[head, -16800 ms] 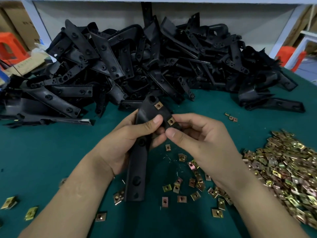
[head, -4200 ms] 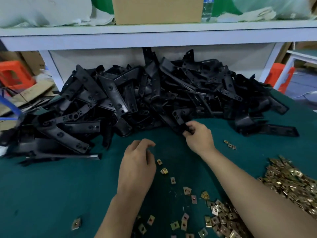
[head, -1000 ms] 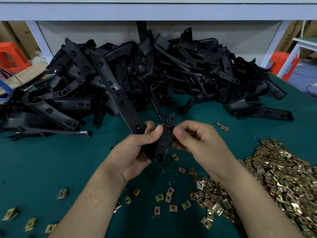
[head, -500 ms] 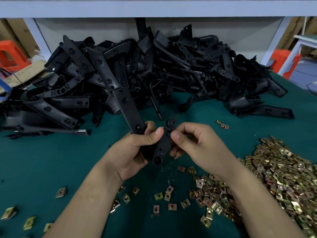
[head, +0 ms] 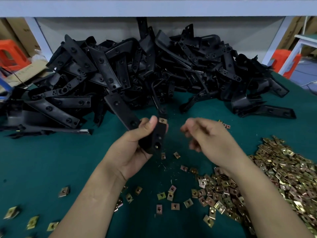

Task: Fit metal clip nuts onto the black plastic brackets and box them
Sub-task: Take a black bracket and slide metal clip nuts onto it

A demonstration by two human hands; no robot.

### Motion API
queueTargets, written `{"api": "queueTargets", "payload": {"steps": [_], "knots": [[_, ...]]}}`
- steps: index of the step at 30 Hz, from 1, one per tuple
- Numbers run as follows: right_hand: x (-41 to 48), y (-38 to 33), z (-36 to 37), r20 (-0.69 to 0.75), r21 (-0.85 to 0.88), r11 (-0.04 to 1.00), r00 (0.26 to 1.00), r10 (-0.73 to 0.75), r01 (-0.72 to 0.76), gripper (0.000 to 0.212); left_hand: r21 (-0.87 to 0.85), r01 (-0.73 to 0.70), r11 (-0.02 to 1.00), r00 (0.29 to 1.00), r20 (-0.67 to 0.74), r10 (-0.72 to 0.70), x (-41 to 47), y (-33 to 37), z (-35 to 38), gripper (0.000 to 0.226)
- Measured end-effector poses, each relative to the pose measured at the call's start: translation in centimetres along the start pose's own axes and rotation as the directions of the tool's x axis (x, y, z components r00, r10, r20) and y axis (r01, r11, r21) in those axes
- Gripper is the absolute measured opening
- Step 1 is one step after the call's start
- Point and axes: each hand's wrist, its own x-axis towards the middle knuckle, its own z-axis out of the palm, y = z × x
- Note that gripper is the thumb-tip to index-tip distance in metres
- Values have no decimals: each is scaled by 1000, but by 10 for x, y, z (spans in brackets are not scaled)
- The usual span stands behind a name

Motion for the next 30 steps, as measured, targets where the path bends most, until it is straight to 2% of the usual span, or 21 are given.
{"api": "queueTargets", "payload": {"steps": [2,3,5,10,13,16,18,20,22,26,30], "knots": [[0,4,-8,87,-395,918,996,-4,39,7,-74,-37,997,999,-23,36,1,4,-3,50],[0,6,-7,144,-491,870,989,27,48,15,-84,-42,996,999,-18,41,1,5,-3,44],[-1,10,2,188,-536,843,979,81,33,22,-111,-24,994,999,-25,21,2,5,-4,30],[-2,13,15,144,-470,881,989,22,49,5,-85,-15,996,1000,0,15,2,4,-3,30],[-1,7,13,90,-324,946,996,13,17,10,-119,3,993,1000,31,1,0,5,-3,30],[-3,0,16,56,-9,998,997,56,-55,14,-118,-9,993,999,52,15,-1,5,-5,31],[-5,-5,19,73,275,955,993,94,-110,9,-104,-33,994,998,58,39,-1,5,-6,31],[-6,-9,21,119,493,855,986,115,-159,10,-105,-53,993,996,72,61,-1,6,-6,31],[-7,-11,21,155,567,802,980,122,-190,20,-92,-71,993,993,90,79,-2,6,-6,33],[-8,-16,21,195,600,773,975,108,-205,33,-60,-92,994,987,125,99,-2,4,-4,32],[-8,-18,24,199,621,749,971,131,-229,25,-47,-86,995,988,126,92,-2,3,-3,31]]}}
